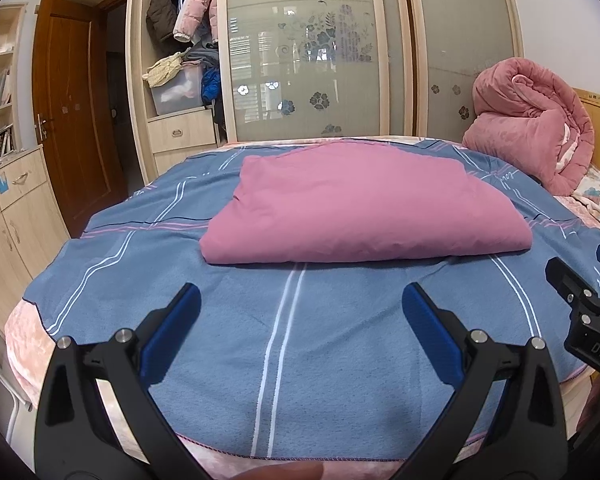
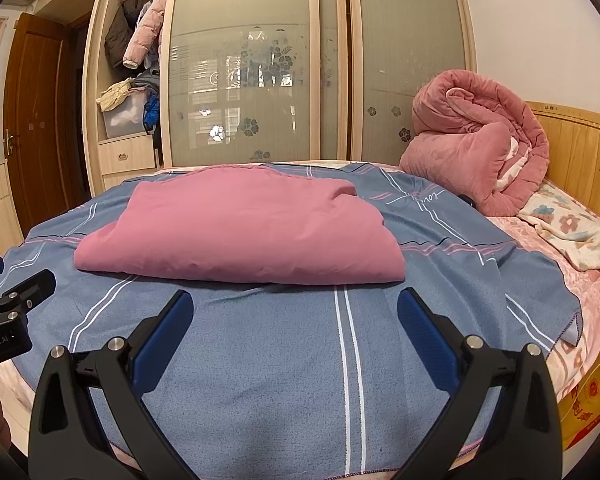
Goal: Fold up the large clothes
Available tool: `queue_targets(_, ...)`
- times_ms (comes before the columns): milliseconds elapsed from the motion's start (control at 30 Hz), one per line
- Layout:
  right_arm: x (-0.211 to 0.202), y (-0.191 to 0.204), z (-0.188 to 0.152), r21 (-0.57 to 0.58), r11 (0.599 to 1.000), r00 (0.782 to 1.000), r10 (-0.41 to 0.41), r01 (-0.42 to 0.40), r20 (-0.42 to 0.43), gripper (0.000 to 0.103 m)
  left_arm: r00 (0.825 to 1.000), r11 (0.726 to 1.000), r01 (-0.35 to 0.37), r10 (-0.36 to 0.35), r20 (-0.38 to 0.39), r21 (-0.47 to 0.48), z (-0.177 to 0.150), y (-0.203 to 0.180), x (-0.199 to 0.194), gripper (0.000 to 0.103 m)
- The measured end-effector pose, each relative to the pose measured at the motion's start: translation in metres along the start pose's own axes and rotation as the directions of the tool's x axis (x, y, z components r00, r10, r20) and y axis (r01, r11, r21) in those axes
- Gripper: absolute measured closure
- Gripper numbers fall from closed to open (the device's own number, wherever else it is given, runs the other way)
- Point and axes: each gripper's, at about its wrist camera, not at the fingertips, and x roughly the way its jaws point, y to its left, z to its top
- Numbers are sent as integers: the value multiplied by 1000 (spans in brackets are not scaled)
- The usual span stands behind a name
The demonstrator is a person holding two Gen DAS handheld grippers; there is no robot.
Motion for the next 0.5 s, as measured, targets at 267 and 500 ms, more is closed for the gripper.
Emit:
queue_targets(267, 0, 1, 0, 0, 1000, 1000, 0, 0, -1, 1, 1000, 1000, 10, -10, -16, -12, -1, 3, 3, 2)
queue_targets(500, 1, 3, 0, -3, 1000, 1000, 9, -9, -4, 1, 1000, 1000, 2, -2, -19, -9, -2, 1, 3, 2)
